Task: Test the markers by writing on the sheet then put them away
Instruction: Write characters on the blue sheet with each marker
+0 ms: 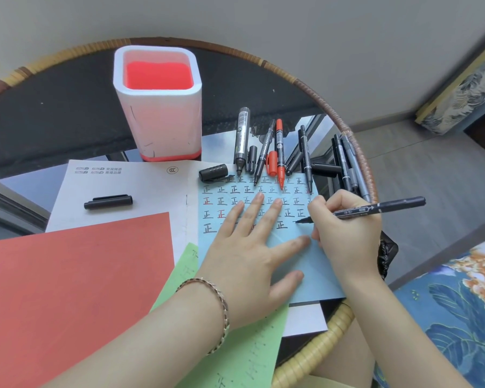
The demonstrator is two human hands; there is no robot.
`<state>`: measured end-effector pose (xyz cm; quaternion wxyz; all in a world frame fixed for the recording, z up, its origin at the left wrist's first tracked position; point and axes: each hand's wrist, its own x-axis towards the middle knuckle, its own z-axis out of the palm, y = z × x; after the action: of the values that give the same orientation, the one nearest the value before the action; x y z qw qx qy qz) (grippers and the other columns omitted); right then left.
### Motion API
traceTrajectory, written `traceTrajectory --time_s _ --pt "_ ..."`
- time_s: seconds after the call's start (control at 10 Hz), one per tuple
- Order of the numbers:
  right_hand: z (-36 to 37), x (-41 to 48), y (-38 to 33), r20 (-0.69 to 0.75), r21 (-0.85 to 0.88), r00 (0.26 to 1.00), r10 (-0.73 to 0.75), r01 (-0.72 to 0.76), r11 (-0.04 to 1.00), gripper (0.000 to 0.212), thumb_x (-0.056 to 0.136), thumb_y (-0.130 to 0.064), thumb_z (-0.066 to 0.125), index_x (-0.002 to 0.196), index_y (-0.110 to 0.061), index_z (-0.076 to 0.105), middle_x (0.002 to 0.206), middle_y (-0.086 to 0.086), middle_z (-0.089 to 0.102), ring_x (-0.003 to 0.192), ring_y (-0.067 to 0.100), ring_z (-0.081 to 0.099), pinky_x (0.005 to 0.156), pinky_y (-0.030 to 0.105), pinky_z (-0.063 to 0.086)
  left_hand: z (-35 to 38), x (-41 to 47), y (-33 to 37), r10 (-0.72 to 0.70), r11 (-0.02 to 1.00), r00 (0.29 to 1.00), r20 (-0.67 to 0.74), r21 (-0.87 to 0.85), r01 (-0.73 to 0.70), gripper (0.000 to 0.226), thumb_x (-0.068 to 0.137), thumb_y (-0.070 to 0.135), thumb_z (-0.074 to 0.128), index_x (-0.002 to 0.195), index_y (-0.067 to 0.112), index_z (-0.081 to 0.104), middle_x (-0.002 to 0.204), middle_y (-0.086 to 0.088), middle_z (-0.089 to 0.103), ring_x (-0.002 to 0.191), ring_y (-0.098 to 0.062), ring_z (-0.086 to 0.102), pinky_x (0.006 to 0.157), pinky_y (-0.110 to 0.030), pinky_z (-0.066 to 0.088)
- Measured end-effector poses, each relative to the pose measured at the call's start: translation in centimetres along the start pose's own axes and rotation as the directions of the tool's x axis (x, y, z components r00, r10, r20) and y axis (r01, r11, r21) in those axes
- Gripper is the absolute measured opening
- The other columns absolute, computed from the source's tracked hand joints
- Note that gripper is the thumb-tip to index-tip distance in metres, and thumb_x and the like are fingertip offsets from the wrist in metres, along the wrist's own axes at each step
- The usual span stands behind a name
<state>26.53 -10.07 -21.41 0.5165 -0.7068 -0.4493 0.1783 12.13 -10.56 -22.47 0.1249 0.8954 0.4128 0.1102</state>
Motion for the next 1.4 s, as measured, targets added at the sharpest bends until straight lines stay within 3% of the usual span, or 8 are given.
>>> traceTrajectory --time_s 0.1,0.4,0.5,0.8,1.0,1.1,1.3,1.4 --pt "-0.15 -0.18 -0.1 0.018 -0.005 1.0 0.021 -0.021 1.0 0.028 0.067 -0.012 0.056 0.045 0.0 0.042 0.047 0.028 0.05 0.043 0.016 0.037 0.05 0.026 0.034 0.06 0.01 -0.05 0.002 1.0 1.0 0.005 0.004 -0.002 0.046 0.079 0.054 0.035 0.121 0.043 0.051 0.141 -0.014 0.042 0.132 -0.036 0.033 0.104 -0.043 0.013" --pt "-0.16 -0.07 -0.13 -0.011 0.012 1.0 0.02 -0.02 1.0 0.03 0.07 -0.002 0.058 0.048 0.003 0.038 0.047 0.031 0.046 0.043 0.015 0.035 0.046 0.021 0.032 0.12 0.02 -0.04 0.003 1.0 1.0 0.003 0.002 -0.003 0.046 0.079 0.054 0.035 0.12 0.042 0.053 0.141 -0.015 0.042 0.132 -0.037 0.033 0.104 -0.044 0.013" --pt "-0.18 -0.04 -0.12 -0.007 0.026 0.999 0.032 -0.031 0.999 0.031 0.073 0.001 0.058 0.047 0.004 0.04 0.037 0.014 0.045 0.034 0.007 0.035 0.043 0.015 0.033 0.11 -0.01 -0.02 0.003 1.0 1.0 -0.003 0.006 -0.003 0.046 0.079 0.054 0.035 0.119 0.042 0.053 0.14 -0.015 0.043 0.131 -0.037 0.035 0.103 -0.044 0.014" --pt "-0.13 -0.21 -0.25 0.032 -0.023 0.999 0.02 -0.019 1.0 0.03 0.071 -0.007 0.059 0.046 -0.001 0.043 0.048 0.026 0.051 0.041 0.011 0.036 0.047 0.022 0.034 0.13 0.01 -0.04 0.004 1.0 1.0 0.003 0.011 -0.004 0.045 0.079 0.054 0.035 0.121 0.044 0.051 0.141 -0.014 0.042 0.132 -0.036 0.034 0.104 -0.044 0.013" --pt "-0.19 -0.14 -0.26 0.026 0.042 0.999 0.047 -0.048 0.998 0.027 0.063 -0.014 0.054 0.044 -0.001 0.04 0.042 0.017 0.046 0.037 0.01 0.034 0.045 0.021 0.033 0.16 0.02 -0.07 0.009 1.0 1.0 -0.001 0.016 -0.009 0.045 0.08 0.054 0.035 0.12 0.043 0.051 0.141 -0.014 0.042 0.132 -0.037 0.033 0.104 -0.044 0.013" --pt "-0.19 -0.25 -0.18 0.043 0.017 0.999 0.005 -0.006 1.0 0.033 0.07 -0.005 0.06 0.044 -0.001 0.041 0.04 0.012 0.044 0.037 0.008 0.035 0.043 0.014 0.032 0.16 0.02 -0.06 0.008 1.0 1.0 -0.004 0.018 -0.008 0.045 0.079 0.054 0.036 0.121 0.043 0.051 0.141 -0.014 0.042 0.132 -0.037 0.034 0.103 -0.044 0.014" --pt "-0.29 -0.07 0.28 -0.047 -0.009 0.999 0.026 -0.026 1.0 0.026 0.059 -0.012 0.05 0.042 -0.01 0.032 0.038 0.001 0.033 0.04 0.009 0.028 0.042 0.016 0.024 0.18 -0.03 -0.06 0.008 1.0 1.0 0.004 0.016 -0.008 0.044 0.08 0.054 0.035 0.119 0.043 0.051 0.141 -0.014 0.042 0.132 -0.037 0.034 0.103 -0.044 0.014" --pt "-0.38 -0.03 0.14 -0.076 0.003 0.996 0.053 -0.052 0.999 0.026 0.061 -0.014 0.051 0.043 -0.005 0.033 0.039 0.006 0.036 0.039 0.009 0.03 0.045 0.023 0.028 0.17 -0.02 -0.04 0.01 1.0 1.0 -0.001 0.016 -0.01 0.044 0.08 0.055 0.035 0.12 0.044 0.051 0.141 -0.013 0.042 0.132 -0.037 0.034 0.103 -0.044 0.015"
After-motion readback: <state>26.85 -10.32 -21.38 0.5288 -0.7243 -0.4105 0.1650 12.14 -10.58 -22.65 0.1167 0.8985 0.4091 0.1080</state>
